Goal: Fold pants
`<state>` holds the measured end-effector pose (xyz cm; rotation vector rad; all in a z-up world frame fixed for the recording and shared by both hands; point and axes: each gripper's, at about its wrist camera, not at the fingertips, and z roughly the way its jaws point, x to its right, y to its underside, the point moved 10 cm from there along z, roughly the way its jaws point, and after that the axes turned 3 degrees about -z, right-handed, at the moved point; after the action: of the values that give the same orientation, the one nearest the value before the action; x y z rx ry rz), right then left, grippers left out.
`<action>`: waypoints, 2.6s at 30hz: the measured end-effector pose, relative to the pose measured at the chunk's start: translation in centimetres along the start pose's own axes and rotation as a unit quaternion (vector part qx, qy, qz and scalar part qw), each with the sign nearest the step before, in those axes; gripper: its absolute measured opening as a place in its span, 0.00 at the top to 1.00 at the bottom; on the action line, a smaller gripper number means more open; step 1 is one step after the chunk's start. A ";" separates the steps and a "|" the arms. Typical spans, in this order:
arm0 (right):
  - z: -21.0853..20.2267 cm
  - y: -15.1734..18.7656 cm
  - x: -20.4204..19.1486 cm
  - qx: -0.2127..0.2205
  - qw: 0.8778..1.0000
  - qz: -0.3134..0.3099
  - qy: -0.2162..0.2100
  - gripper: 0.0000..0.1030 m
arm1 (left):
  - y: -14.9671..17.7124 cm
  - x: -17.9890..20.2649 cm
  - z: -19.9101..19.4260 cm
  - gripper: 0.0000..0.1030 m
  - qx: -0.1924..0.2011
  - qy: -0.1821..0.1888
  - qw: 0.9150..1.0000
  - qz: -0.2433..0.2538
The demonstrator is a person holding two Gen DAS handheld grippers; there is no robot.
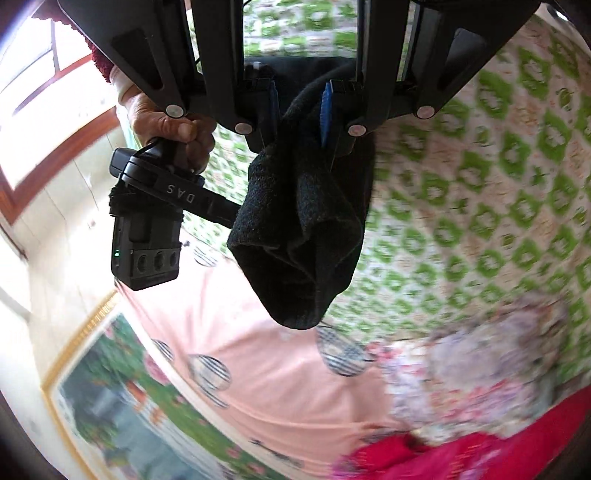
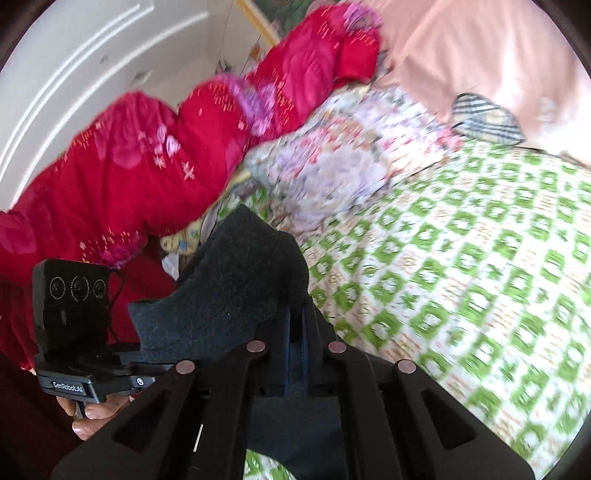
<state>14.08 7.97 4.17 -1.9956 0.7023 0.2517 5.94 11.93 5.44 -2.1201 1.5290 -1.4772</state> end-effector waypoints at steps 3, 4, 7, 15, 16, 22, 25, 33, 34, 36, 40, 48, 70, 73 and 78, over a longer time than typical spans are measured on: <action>-3.2 0.9 1.3 0.023 0.999 0.019 0.014 0.94 | 1.0 3.1 1.3 0.84 -0.014 0.018 0.999 0.027; -4.4 1.3 1.8 0.031 0.999 0.027 0.019 0.95 | 1.5 4.3 1.9 0.84 -0.022 0.025 0.999 0.037; -7.2 3.0 3.6 0.051 0.997 0.054 0.034 0.95 | 3.3 7.5 3.9 0.84 -0.047 0.039 0.996 0.068; -13.0 7.5 7.1 0.092 0.988 0.109 0.055 0.95 | 9.6 12.9 8.8 0.84 -0.115 0.054 0.984 0.123; -13.4 8.0 7.5 0.097 0.987 0.117 0.057 0.95 | 10.3 13.5 9.4 0.84 -0.121 0.054 0.983 0.128; -15.4 11.3 9.8 0.106 0.980 0.152 0.071 0.95 | 13.4 14.3 12.2 0.84 -0.158 0.052 0.974 0.152; -16.1 13.0 11.1 0.106 0.976 0.172 0.080 0.95 | 14.8 14.4 13.5 0.84 -0.176 0.050 0.970 0.162; -17.4 16.5 13.5 0.104 0.966 0.211 0.107 0.95 | 17.8 14.6 16.1 0.84 -0.203 0.049 0.961 0.180; -17.5 16.9 13.7 0.102 0.965 0.213 0.113 0.95 | 18.0 14.6 16.4 0.84 -0.205 0.049 0.961 0.181; -17.7 17.5 14.3 0.098 0.961 0.218 0.137 0.92 | 18.4 14.6 16.9 0.83 -0.207 0.050 0.960 0.183; -19.7 18.5 15.6 0.110 0.948 0.242 0.175 0.92 | 19.1 14.1 17.6 0.78 -0.217 0.048 0.957 0.184; -23.2 19.3 14.6 0.133 0.929 0.250 0.239 0.88 | 20.4 15.2 17.5 0.56 -0.218 0.065 0.951 0.209; -23.1 14.4 8.4 0.135 0.905 0.146 0.377 0.36 | 12.1 8.4 10.3 0.38 -0.124 0.028 0.985 0.119; -22.1 13.6 8.1 0.119 0.901 0.122 0.399 0.31 | 9.9 5.6 10.3 0.36 -0.109 -0.008 0.989 0.098; -21.2 13.6 8.1 0.097 0.890 0.099 0.434 0.29 | 7.5 1.9 11.8 0.36 -0.105 -0.055 0.990 0.076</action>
<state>10.56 -18.09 1.36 -1.7886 1.4288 -0.6243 10.07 2.22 -3.85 -2.0976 1.8288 -1.1769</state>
